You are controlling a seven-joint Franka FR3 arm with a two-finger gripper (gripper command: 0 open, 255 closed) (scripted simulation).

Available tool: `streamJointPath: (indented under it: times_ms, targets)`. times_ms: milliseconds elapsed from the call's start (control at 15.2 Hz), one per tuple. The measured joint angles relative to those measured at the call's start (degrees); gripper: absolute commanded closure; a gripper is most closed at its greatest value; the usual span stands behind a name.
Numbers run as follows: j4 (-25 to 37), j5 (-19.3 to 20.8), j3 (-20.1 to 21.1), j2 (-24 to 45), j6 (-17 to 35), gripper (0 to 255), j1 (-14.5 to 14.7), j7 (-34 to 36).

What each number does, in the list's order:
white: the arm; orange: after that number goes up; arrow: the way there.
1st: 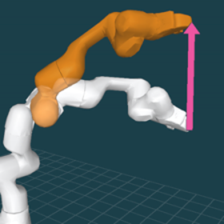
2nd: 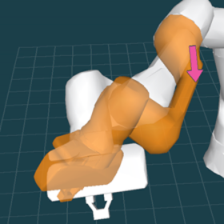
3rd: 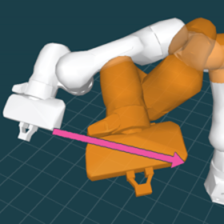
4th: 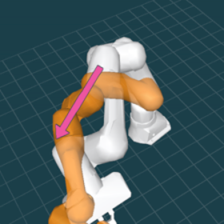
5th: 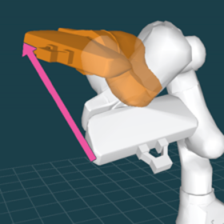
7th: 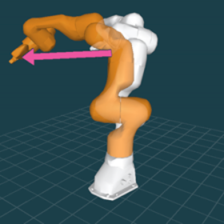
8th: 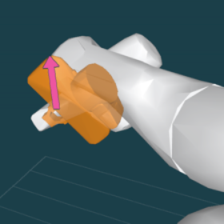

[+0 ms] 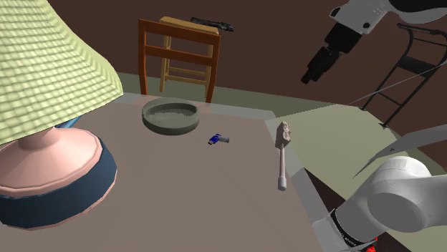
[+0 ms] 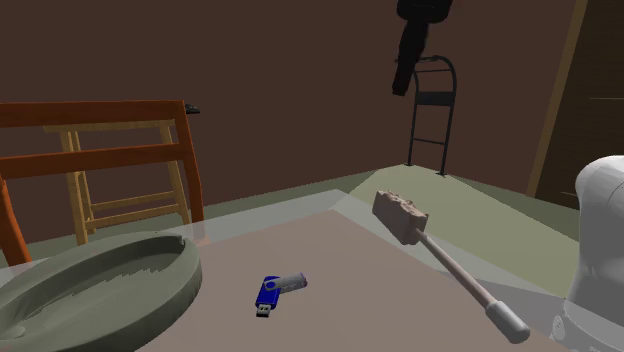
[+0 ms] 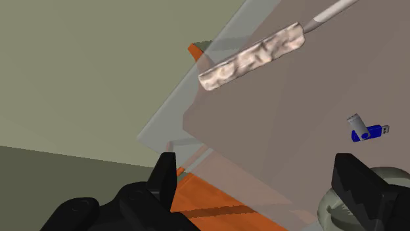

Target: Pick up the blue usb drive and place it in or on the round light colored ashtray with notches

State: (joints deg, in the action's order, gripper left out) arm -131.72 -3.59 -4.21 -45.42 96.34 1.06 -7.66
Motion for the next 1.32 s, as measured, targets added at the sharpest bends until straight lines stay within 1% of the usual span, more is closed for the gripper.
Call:
streamJointPath:
  times_ms: [198, 396, 660, 924, 1320]
  targets:
    - [-0.7, -0.2, 1.0, 0.8, 1.1, 0, 0.4, 0.6]
    - [-0.8, -1.0, 3.9, 4.0, 3.5, 0, 1.6, 2.5]
    - [-1.7, -2.1, 8.8, 8.0, 7.2, 0, 3.4, 6.2]
    - [0.0, -2.4, 13.1, 14.5, 10.6, 0, 4.8, 9.5]
    - [2.9, -1.4, 18.8, 24.2, 15.1, 0, 6.3, 14.3]
